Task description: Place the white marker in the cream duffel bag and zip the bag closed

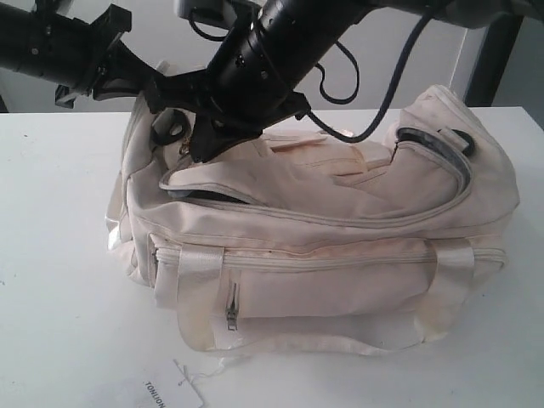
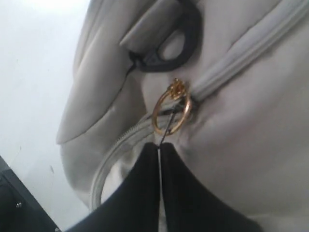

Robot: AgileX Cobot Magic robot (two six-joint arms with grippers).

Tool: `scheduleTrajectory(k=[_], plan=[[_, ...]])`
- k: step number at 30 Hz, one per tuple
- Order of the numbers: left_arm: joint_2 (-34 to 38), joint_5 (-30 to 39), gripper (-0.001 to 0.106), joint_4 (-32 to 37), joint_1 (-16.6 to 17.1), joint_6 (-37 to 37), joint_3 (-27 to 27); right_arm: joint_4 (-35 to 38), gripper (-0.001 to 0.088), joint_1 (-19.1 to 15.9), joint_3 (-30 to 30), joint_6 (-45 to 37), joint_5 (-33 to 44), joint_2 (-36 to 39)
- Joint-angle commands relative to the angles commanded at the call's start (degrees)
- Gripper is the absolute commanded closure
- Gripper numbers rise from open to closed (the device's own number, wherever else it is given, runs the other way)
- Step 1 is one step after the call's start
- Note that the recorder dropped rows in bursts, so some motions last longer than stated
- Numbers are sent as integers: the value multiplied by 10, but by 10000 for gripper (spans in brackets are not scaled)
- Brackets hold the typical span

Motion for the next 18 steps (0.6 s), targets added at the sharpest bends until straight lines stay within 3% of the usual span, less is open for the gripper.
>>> scheduleTrajectory(k=[11,18], plan=[[0,0,1053,0,0,-4,0,0,868,36,0,-13,-8,0],[0,9,1053,0,0,-4,0,-68,868,27,-1,77,-108,-15]])
